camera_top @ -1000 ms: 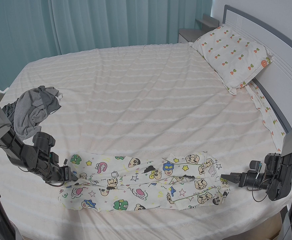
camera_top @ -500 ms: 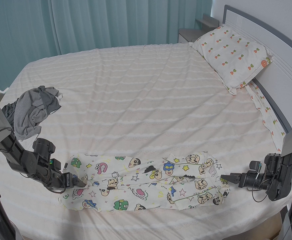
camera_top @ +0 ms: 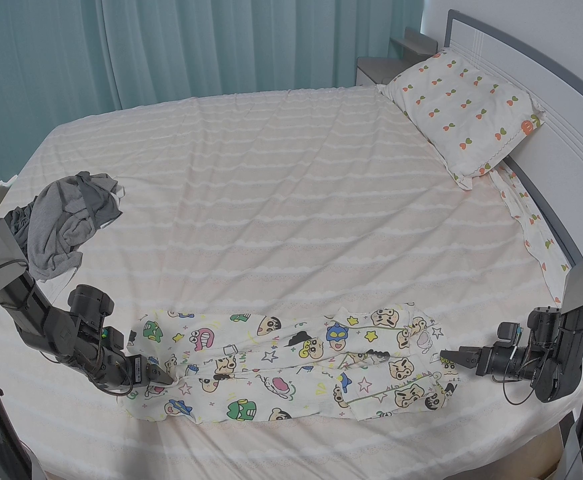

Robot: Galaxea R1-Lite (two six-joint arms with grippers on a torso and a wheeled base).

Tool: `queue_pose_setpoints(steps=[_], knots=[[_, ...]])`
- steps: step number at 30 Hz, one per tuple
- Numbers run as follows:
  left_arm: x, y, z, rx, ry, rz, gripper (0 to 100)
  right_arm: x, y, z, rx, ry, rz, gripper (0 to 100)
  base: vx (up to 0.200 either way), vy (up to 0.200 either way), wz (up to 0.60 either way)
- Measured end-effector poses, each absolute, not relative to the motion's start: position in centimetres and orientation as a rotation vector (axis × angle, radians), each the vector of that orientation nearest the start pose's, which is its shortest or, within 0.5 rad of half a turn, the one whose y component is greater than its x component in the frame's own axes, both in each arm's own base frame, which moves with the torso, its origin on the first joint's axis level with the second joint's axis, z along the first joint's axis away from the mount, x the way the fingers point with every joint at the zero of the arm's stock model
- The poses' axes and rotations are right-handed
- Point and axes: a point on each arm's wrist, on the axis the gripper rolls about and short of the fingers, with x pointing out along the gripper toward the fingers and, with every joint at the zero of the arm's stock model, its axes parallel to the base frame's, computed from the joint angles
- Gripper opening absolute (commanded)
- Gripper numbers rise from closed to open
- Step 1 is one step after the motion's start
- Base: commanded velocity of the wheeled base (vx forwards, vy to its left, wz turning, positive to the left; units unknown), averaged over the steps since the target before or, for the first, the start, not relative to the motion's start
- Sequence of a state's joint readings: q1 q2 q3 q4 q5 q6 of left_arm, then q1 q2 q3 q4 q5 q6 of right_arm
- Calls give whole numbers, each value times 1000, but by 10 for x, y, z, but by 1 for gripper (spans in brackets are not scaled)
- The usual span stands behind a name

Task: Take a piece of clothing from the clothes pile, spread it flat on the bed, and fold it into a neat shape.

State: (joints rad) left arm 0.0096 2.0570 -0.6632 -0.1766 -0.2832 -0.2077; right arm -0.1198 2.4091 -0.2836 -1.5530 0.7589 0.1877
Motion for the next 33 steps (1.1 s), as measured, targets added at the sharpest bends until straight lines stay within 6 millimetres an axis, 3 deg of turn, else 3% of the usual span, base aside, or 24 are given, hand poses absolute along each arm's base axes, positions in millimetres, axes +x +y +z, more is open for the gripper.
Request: queue_pose_setpoints(steps=[16,29,30,33], knots=[[266,-3,24,-356,1213,-112,100,276,-18,-40,424,586,572,100,0,0,0],[283,-7,19,-423,1135,-54,100,276,-17,-40,418,586,574,100,0,0,0],[284,-8,18,-430,1130,-49,0,276,-17,-40,418,586,574,100,0,0,0],[283,-10,15,-434,1141,-45,0,276,-17,-40,418,585,574,100,0,0,0]])
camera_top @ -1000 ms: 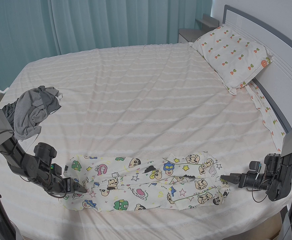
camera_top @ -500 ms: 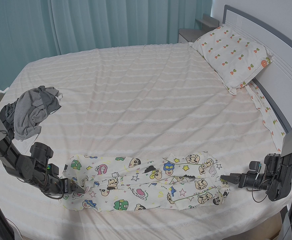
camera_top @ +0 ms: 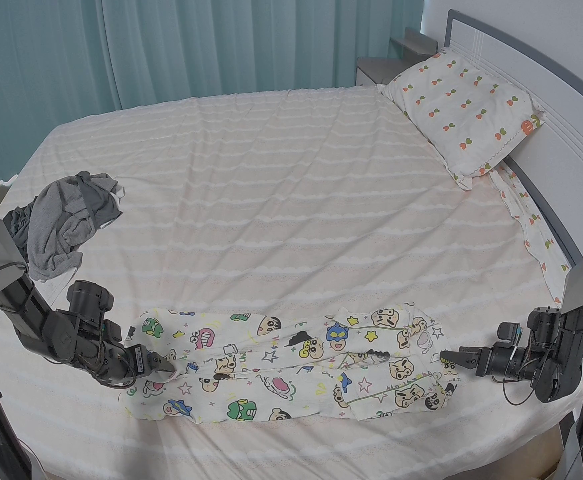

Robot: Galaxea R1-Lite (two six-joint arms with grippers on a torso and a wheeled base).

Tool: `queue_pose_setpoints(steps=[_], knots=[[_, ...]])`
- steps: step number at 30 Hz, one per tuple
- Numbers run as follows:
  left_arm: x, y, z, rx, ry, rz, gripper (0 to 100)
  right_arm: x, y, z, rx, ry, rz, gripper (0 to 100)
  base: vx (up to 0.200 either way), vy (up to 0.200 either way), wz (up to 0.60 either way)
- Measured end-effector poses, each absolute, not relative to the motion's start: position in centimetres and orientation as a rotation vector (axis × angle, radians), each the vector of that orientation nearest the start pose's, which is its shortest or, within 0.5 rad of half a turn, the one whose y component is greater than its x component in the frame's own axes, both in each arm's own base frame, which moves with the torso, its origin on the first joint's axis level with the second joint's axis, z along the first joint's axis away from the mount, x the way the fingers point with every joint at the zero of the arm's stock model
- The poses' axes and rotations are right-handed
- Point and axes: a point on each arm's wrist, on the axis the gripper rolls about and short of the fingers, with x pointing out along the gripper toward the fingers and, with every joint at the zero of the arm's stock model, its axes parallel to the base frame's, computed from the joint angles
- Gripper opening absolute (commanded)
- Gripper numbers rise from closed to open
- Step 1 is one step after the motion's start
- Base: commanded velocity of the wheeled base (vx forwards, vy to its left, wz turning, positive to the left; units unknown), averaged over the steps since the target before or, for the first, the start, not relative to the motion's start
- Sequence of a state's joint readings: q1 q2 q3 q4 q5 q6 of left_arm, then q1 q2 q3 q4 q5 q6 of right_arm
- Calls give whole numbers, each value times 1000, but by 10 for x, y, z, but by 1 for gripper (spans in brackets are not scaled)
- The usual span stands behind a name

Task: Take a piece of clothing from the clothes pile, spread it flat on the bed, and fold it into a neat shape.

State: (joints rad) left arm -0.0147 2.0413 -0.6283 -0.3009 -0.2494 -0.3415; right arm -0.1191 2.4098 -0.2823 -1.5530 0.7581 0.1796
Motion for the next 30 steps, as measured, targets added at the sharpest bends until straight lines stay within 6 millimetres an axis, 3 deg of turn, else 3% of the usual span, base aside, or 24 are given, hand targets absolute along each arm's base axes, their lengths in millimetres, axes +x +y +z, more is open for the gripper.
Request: queue_pose_setpoints(steps=[13,22,30], knots=[[278,-11,12,-429,1165,-42,0,276,-17,-40,417,584,574,100,0,0,0],[275,-4,28,-423,1135,-7,0,276,-17,-41,417,586,573,100,0,0,0],[270,14,45,-412,1097,27,0,276,-18,-42,420,590,571,100,0,0,0]])
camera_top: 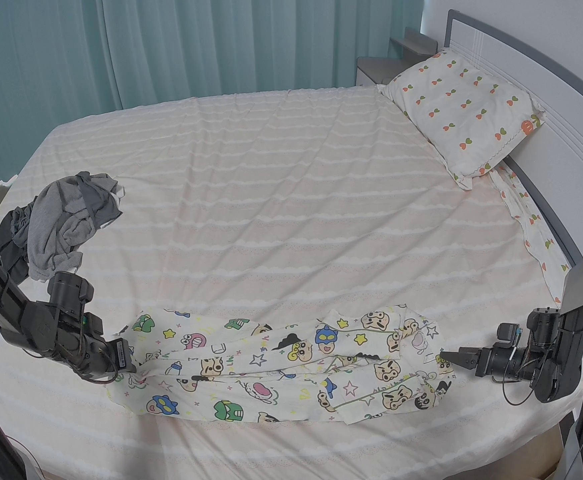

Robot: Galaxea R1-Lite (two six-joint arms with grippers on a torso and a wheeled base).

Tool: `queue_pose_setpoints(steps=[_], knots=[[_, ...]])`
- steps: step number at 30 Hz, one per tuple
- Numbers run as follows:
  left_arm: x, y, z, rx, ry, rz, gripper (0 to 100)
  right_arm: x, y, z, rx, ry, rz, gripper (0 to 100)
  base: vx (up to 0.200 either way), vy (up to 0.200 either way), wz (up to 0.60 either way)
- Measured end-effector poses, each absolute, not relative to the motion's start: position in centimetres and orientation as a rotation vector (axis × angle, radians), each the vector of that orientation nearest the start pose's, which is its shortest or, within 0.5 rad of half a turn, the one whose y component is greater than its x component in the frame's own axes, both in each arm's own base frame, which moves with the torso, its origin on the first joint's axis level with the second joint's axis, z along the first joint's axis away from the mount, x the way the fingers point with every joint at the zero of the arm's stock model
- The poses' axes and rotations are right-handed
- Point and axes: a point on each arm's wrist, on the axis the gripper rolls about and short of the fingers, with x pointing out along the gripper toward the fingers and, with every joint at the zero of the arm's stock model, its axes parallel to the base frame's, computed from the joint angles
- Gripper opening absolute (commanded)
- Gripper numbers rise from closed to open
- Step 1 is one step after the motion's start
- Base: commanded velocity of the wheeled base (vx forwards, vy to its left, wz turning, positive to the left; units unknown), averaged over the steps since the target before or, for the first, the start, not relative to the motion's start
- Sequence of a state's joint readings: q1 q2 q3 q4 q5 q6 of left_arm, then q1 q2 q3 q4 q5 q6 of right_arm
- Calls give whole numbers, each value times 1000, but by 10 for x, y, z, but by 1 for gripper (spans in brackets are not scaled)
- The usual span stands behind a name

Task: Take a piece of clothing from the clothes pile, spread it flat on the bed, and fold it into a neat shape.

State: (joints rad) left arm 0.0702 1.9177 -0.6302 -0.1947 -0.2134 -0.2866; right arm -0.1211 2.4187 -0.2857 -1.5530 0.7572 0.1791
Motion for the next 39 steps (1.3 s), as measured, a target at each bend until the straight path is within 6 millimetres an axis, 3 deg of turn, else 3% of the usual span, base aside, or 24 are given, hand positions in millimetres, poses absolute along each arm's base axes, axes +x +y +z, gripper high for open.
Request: queue_pose_setpoints(steps=[17,30,39], knots=[[258,66,59,-459,1036,136,0,276,-18,-43,420,591,570,100,0,0,0],[241,131,73,-587,958,224,0,276,-18,-43,420,591,570,100,0,0,0],[228,196,106,-687,854,308,0,276,-18,-43,421,592,570,100,0,0,0]])
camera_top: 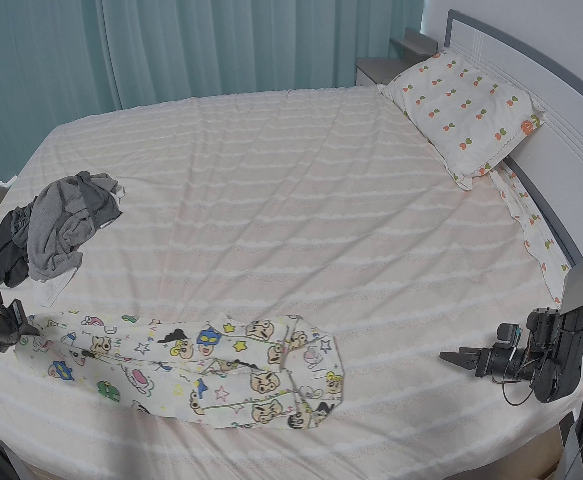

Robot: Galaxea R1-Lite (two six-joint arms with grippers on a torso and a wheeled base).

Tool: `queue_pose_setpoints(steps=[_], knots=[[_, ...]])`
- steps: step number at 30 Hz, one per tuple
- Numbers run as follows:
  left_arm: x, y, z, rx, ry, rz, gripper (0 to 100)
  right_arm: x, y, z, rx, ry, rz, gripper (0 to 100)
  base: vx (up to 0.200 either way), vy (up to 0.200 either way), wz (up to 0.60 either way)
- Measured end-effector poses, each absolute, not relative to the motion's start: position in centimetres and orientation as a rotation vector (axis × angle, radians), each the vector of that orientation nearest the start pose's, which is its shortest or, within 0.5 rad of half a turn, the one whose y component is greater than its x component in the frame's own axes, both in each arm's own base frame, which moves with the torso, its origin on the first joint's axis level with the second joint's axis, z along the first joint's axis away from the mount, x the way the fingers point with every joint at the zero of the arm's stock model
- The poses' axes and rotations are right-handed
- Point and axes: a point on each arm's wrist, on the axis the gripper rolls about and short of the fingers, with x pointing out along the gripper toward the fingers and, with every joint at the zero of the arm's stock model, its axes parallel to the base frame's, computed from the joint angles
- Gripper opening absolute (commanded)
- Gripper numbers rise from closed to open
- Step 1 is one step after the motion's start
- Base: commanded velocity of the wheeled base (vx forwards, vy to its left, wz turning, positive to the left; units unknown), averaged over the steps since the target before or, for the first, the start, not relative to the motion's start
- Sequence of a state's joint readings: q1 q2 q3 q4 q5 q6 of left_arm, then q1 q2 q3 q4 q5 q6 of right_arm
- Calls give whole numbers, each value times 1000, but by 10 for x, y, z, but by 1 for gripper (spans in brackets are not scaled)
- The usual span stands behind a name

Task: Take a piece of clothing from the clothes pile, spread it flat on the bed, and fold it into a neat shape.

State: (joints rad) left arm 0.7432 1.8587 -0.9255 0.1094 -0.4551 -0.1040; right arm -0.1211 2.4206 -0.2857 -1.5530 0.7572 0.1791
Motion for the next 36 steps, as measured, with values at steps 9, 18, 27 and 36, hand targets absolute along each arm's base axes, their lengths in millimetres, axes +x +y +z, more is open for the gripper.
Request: queue_pose_setpoints(steps=[9,18,27,36], knots=[[217,221,114,-710,855,346,0,276,-18,-43,421,592,571,100,0,0,0],[229,161,127,-624,919,198,0,276,-18,-43,421,594,571,100,0,0,0],[244,57,145,-474,989,34,0,276,-17,-43,420,593,573,100,0,0,0],[253,-51,147,-338,988,-87,0,276,-17,-43,414,592,574,100,0,0,0]])
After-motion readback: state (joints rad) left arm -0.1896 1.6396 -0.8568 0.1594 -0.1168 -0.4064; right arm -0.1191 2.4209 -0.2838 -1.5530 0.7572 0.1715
